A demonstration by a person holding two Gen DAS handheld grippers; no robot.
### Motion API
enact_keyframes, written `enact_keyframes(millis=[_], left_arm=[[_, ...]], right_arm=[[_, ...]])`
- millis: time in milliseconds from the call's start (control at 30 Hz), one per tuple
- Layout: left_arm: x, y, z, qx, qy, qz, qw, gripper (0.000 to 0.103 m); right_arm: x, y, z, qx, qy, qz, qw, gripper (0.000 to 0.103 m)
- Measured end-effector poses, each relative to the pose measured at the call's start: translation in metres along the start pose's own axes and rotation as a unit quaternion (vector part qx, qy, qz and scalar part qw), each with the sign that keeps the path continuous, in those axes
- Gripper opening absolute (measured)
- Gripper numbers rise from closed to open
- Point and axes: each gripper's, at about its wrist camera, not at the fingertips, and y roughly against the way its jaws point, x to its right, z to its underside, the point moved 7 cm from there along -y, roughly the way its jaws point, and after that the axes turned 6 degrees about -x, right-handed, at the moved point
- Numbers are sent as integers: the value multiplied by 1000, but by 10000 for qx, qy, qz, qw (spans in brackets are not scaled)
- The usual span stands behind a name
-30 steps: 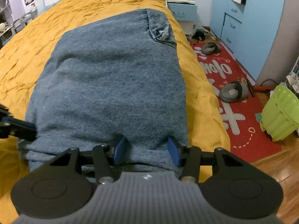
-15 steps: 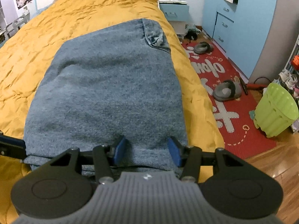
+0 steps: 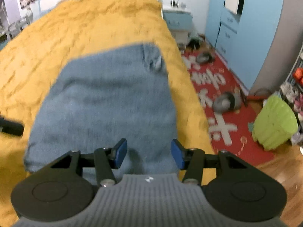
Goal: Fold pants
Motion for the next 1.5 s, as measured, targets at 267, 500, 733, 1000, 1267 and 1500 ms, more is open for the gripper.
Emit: enact_keyframes(millis=[267,500,733,1000,1267,1500], left_arm=[[-76,-37,-12,74,1939,809,9776,69],[-104,-80,15,-132,2992,1594,9407,70],[-104,-102,13,-83,3165,1964,9280,69],[-93,-87,1,75,2997,1866,9356,39],[-88,-24,-14,209,2691,1867,9446,36],[-115,80,8,95,2466,1420,9586,36]], right_arm=[[50,-45,-41,-373,-977,-1377,9849,80],[85,-101,-27,-790,-2084,-2682,9372,81],[80,-142,-17,-895,-2629,-3753,8843,80],[67,-126,-35,-582,-2278,-3833,8932,37],[42,-73,-46,-339,-2086,-3731,9034,32],[-45,-34,-53,-399,-2022,-4161,8857,32]])
